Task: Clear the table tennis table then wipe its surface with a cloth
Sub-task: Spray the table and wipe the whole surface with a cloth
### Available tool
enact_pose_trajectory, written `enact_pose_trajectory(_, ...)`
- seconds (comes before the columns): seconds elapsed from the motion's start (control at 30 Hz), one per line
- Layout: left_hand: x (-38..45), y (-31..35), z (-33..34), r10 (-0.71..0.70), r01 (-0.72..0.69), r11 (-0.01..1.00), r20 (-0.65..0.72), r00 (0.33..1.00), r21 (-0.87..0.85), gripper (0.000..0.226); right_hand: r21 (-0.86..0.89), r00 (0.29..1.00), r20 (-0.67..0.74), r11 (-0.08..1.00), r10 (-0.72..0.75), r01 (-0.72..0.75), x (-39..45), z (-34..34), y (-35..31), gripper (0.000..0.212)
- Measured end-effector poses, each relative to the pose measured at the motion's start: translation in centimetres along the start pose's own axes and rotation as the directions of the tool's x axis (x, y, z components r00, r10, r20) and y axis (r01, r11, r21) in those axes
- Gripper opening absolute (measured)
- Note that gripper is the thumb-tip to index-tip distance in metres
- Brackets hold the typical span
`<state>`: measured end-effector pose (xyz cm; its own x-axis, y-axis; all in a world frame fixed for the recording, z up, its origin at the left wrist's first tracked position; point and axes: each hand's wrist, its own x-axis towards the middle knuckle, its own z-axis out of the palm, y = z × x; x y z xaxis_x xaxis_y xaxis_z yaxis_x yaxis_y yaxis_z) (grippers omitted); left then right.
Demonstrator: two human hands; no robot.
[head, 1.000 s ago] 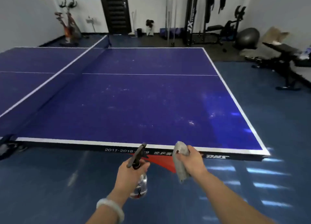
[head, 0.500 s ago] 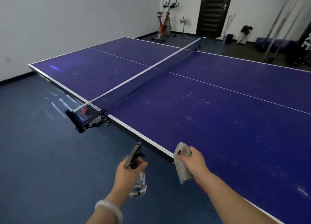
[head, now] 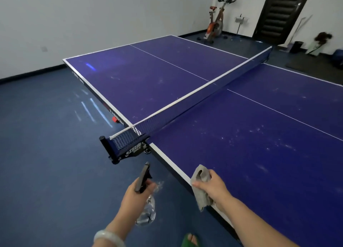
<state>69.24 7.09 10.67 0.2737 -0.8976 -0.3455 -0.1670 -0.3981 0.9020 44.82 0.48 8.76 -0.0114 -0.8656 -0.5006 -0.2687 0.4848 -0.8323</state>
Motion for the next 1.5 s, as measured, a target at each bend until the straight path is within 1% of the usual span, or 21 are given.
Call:
enact_pose_trajectory(0.1, 3.5, 0.7, 0.4, -0.018, 0.019, 0.999, -0.009, 1.0, 0.041, 0.008, -0.066, 0.998, 0.04, 0.997, -0.044, 0.047, 4.3, 0.4, -1.7, 0.055)
enact_pose_trajectory(0.17, 5.7, 1.5, 0.5, -0.023, 0.024, 0.995, -0.012, 1.0, 0.096, 0.01, -0.089, 0.996, 0.038, 0.992, -0.084, 0.087, 7.2, 0.7, -3.2, 0.056)
enact_pose_trajectory(0.23, 8.0, 2.4, 0.6, -0.048, 0.049, 0.989, -0.008, 0.999, 0.142, 0.011, -0.086, 0.993, 0.022, 0.99, -0.112, 0.114, 10.1, 1.1, -4.5, 0.049)
enact_pose_trajectory(0.33, 10.9, 3.8, 1.2, -0.07, 0.075, 0.982, -0.035, 0.997, 0.172, 0.009, -0.062, 0.991, 0.001, 0.989, -0.137, 0.137, 14.1, 1.6, -6.4, 0.03)
enact_pose_trajectory(0.4, 12.5, 4.3, 1.8, -0.07, 0.083, 0.984, -0.085, 0.994, 0.157, 0.007, -0.054, 0.987, 0.054, 0.987, -0.148, 0.151, 16.6, 1.9, -7.6, 0.017)
enact_pose_trajectory(0.47, 13.8, 4.3, 2.2, -0.091, 0.109, 0.982, -0.119, 0.989, 0.154, 0.007, -0.055, 0.983, 0.138, 0.99, -0.12, 0.128, 18.6, 2.2, -8.5, 0.009)
enact_pose_trajectory(0.53, 14.8, 4.1, 2.3, -0.115, 0.136, 0.976, -0.127, 0.985, 0.17, 0.007, -0.027, 0.974, 0.213, 0.996, -0.078, 0.086, 20.1, 2.7, -8.8, 0.013)
enact_pose_trajectory(0.6, 15.7, 4.1, 2.2, -0.142, 0.164, 0.973, -0.137, 0.98, 0.163, 0.007, -0.009, 0.963, 0.27, 1.0, -0.022, 0.026, 21.4, 3.1, -8.9, 0.024)
enact_pose_trajectory(0.67, 16.7, 3.9, 1.9, -0.121, 0.146, 0.976, -0.155, 0.98, 0.163, 0.012, -0.055, 0.956, 0.293, 0.998, 0.015, 0.002, 22.8, 3.3, -8.9, 0.037)
enact_pose_trajectory(0.73, 17.7, 3.5, 1.5, -0.11, 0.139, 0.973, -0.16, 0.981, 0.185, 0.02, -0.103, 0.959, 0.282, 0.995, 0.042, -0.014, 23.9, 3.3, -8.8, 0.042)
enact_pose_trajectory(0.8, 18.5, 3.3, 1.1, -0.137, 0.16, 0.966, -0.123, 0.983, 0.203, 0.027, -0.136, 0.959, 0.268, 0.989, 0.089, -0.054, 24.6, 3.1, -8.8, 0.041)
enact_pose_trajectory(0.87, 19.4, 3.1, 0.7, -0.136, 0.137, 0.971, -0.017, 0.991, 0.198, 0.035, -0.184, 0.957, 0.257, 0.979, 0.133, -0.086, 25.0, 2.9, -8.4, 0.038)
enact_pose_trajectory(0.93, 20.0, 3.0, 0.5, -0.131, 0.105, 0.972, 0.115, 0.985, 0.211, 0.044, -0.226, 0.955, 0.246, 0.968, 0.168, -0.112, 25.4, 2.7, -7.7, 0.041)
enact_pose_trajectory(1.0, 20.5, 2.9, 0.7, -0.119, 0.06, 0.962, 0.213, 0.97, 0.266, 0.044, -0.244, 0.952, 0.242, 0.961, 0.187, -0.127, 25.8, 2.7, -7.5, 0.042)
enact_pose_trajectory(1.03, 20.8, 2.8, 0.8, -0.119, 0.044, 0.955, 0.241, 0.963, 0.295, 0.038, -0.255, 0.948, 0.25, 0.958, 0.194, -0.129, 25.8, 2.7, -7.6, 0.041)
enact_pose_trajectory(1.1, 21.3, 2.9, 0.9, -0.119, 0.009, 0.938, 0.295, 0.948, 0.348, 0.026, -0.294, 0.938, 0.282, 0.949, 0.202, -0.116, 26.1, 2.7, -8.0, 0.041)
enact_pose_trajectory(1.17, 22.0, 3.1, 0.9, -0.122, -0.016, 0.923, 0.331, 0.936, 0.384, 0.021, -0.326, 0.924, 0.312, 0.939, 0.219, -0.113, 26.3, 2.8, -8.2, 0.042)
enact_pose_trajectory(1.3, 22.8, 3.8, 0.5, -0.138, -0.019, 0.914, 0.356, 0.924, 0.404, 0.029, -0.342, 0.895, 0.359, 0.93, 0.264, -0.137, 26.1, 3.5, -8.3, 0.047)
enact_pose_trajectory(1.43, 23.6, 4.3, 0.3, -0.202, -0.02, 0.893, 0.441, 0.874, 0.449, 0.041, -0.352, 0.87, 0.412, 0.928, 0.271, -0.122, 25.8, 5.1, -8.5, 0.051)
enact_pose_trajectory(1.5, 24.0, 4.3, 0.4, -0.222, -0.044, 0.869, 0.467, 0.856, 0.493, 0.033, -0.363, 0.867, 0.418, 0.925, 0.272, -0.116, 25.5, 5.7, -8.7, 0.053)
